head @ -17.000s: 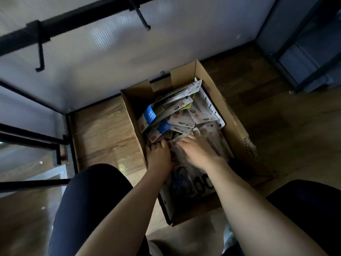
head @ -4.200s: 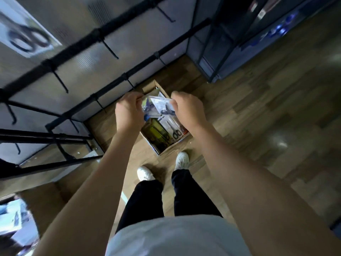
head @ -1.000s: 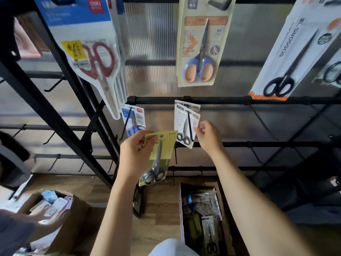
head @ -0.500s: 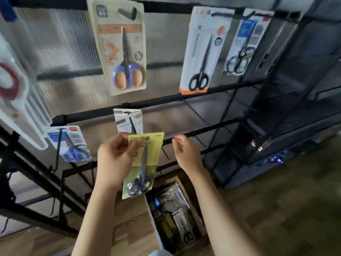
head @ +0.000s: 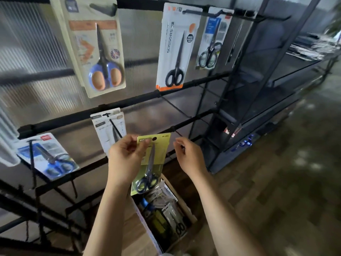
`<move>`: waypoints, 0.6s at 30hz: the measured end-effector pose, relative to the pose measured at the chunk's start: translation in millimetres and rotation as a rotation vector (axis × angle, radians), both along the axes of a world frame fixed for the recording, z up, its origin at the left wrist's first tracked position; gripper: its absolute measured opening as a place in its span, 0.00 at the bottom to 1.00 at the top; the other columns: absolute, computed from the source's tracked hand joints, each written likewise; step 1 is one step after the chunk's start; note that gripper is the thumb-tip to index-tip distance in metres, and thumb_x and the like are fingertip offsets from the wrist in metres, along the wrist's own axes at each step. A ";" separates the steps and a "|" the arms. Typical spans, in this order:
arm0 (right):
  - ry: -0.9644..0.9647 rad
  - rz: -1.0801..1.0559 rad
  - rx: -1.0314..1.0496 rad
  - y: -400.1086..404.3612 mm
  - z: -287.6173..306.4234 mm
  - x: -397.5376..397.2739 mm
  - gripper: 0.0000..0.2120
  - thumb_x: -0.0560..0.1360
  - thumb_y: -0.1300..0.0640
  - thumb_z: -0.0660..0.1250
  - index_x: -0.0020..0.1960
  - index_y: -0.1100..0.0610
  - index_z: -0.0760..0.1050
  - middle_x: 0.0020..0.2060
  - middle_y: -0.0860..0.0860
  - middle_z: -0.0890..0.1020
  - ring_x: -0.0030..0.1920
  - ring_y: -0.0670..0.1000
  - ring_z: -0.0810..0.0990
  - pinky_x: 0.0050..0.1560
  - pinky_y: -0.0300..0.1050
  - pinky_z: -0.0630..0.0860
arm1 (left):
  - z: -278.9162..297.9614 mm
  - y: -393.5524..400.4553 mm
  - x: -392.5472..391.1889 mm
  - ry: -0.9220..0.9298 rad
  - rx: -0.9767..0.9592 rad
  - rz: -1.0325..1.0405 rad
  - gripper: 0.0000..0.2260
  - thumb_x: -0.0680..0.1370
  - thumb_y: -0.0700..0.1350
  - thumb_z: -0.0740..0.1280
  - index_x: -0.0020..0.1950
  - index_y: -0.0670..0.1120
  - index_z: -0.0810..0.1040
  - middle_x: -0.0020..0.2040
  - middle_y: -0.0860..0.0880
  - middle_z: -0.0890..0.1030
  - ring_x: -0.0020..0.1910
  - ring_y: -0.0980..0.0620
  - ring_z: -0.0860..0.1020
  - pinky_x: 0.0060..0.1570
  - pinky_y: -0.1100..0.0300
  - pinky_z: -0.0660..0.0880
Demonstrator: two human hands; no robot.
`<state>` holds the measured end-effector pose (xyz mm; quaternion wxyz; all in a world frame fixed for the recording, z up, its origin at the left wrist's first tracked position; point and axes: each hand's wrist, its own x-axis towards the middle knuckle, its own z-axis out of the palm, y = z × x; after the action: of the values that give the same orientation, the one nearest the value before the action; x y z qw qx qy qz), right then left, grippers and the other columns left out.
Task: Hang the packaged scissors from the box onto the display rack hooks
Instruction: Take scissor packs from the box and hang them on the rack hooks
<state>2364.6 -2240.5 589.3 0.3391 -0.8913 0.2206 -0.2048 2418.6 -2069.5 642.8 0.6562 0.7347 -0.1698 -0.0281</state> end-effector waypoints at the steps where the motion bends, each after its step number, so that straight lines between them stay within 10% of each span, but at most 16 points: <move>1: 0.012 0.002 0.011 3.7 -2.4 0.5 0.16 0.80 0.53 0.60 0.63 0.60 0.74 0.59 0.53 0.80 0.59 0.50 0.78 0.51 0.32 0.69 | -1.5 3.6 0.4 0.008 0.001 0.003 0.02 0.75 0.41 0.70 0.43 0.43 0.80 0.37 0.46 0.82 0.34 0.57 0.77 0.34 0.67 0.74; 18: 0.088 0.096 0.041 -0.7 -29.0 17.3 0.16 0.80 0.52 0.59 0.64 0.57 0.73 0.59 0.51 0.79 0.59 0.48 0.77 0.53 0.35 0.70 | -8.3 21.6 18.1 0.075 -0.068 0.096 0.05 0.74 0.39 0.70 0.39 0.47 0.80 0.37 0.46 0.82 0.37 0.50 0.78 0.37 0.61 0.76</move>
<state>2381.9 -2241.2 560.3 0.3567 -0.9018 0.1964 -0.1444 2436.8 -2047.9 634.5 0.6873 0.7177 -0.1103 -0.0184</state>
